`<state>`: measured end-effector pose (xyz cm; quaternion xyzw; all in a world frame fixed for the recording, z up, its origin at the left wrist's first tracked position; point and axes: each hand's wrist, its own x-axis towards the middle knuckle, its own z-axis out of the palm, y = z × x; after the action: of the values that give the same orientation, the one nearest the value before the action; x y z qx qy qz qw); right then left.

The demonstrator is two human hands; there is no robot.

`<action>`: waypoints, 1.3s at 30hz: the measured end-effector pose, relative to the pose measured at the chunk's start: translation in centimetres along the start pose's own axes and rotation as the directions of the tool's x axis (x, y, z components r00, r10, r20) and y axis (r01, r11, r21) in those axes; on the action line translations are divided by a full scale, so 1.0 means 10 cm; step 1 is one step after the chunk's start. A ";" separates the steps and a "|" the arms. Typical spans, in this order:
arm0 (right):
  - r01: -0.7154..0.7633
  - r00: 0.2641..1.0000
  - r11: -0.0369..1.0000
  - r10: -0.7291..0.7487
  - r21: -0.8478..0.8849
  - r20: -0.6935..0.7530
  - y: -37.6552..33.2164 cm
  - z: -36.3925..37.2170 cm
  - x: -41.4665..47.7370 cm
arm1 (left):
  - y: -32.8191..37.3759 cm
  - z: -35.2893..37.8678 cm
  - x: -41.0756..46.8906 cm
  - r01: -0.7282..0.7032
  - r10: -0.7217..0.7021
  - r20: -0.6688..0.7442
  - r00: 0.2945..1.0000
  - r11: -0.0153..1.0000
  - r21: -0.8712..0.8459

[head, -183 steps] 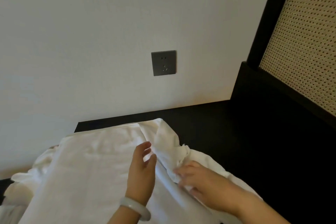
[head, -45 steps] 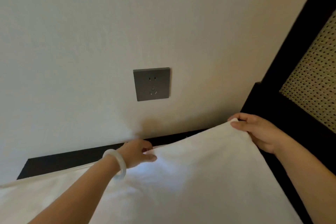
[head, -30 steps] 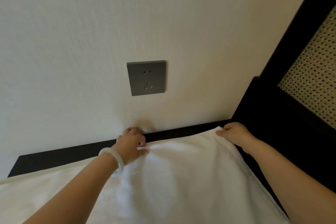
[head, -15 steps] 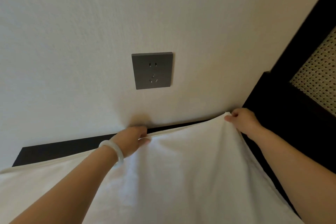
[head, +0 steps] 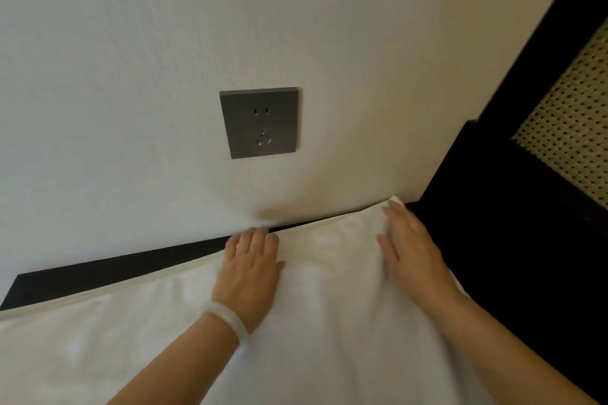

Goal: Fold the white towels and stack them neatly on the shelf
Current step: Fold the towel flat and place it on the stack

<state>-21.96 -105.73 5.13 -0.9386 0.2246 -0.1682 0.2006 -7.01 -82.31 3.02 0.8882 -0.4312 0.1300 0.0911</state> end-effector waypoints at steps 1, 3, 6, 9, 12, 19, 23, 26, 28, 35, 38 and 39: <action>0.105 0.987 0.994 -0.100 -0.039 0.128 -0.06 0.04 -0.24 | 0.17 0.00 -0.11 -0.053 0.054 0.023 0.998 0.998 -0.040; 0.254 0.924 0.957 -0.197 -0.140 0.327 0.05 0.11 -0.54 | 0.41 0.07 -0.34 -0.158 0.165 0.123 0.979 0.985 -0.063; 0.022 0.942 0.976 0.052 -0.215 0.331 0.37 0.01 -0.55 | 0.48 0.26 -0.50 -0.142 0.143 0.209 0.967 0.990 -0.023; -0.152 0.955 0.966 0.198 -0.211 0.220 0.40 -0.26 -0.66 | 0.50 0.26 -0.50 -0.081 0.081 0.263 0.961 0.997 -0.009; -0.290 0.941 0.941 0.314 -0.173 0.126 0.34 -0.55 -1.16 | 0.65 0.10 -0.67 -0.038 0.043 0.229 0.973 0.999 -0.029; -0.504 0.832 0.774 0.554 -0.382 0.026 0.42 -0.88 -1.94 | 0.98 -0.02 -1.42 -0.029 0.053 0.170 0.984 0.989 -0.142; -0.524 0.845 0.810 0.534 -0.263 -0.035 0.29 -0.91 -1.80 | 1.06 0.00 -1.51 -0.008 0.028 0.163 0.986 0.993 -0.121; -0.432 0.862 0.735 0.507 -0.523 0.000 0.35 -0.97 -1.78 | 1.05 -0.01 -1.52 -0.001 0.017 0.161 0.987 0.995 -0.098; -0.378 0.864 0.661 0.503 -0.648 0.009 0.34 -1.01 -1.82 | 1.04 -0.01 -1.52 0.001 0.015 0.167 0.986 0.995 -0.097; -0.010 0.985 0.888 0.088 -0.459 0.149 0.07 -0.51 -1.81 | 1.04 -0.09 -1.57 -0.015 0.028 0.263 0.964 0.999 -0.052; -0.138 0.910 0.914 0.269 -0.382 0.316 0.32 -0.43 -1.93 | 0.82 -0.13 -1.73 0.094 -0.093 0.275 0.957 0.996 0.009; -0.204 0.887 0.897 0.338 -0.392 0.314 0.41 -0.46 -1.98 | 0.69 -0.13 -1.80 0.149 -0.150 0.263 0.953 0.989 0.027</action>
<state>-41.95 -100.85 2.78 -0.9322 0.3391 0.0866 0.0925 -23.38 -72.83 -0.94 0.9279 -0.3707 0.0046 0.0393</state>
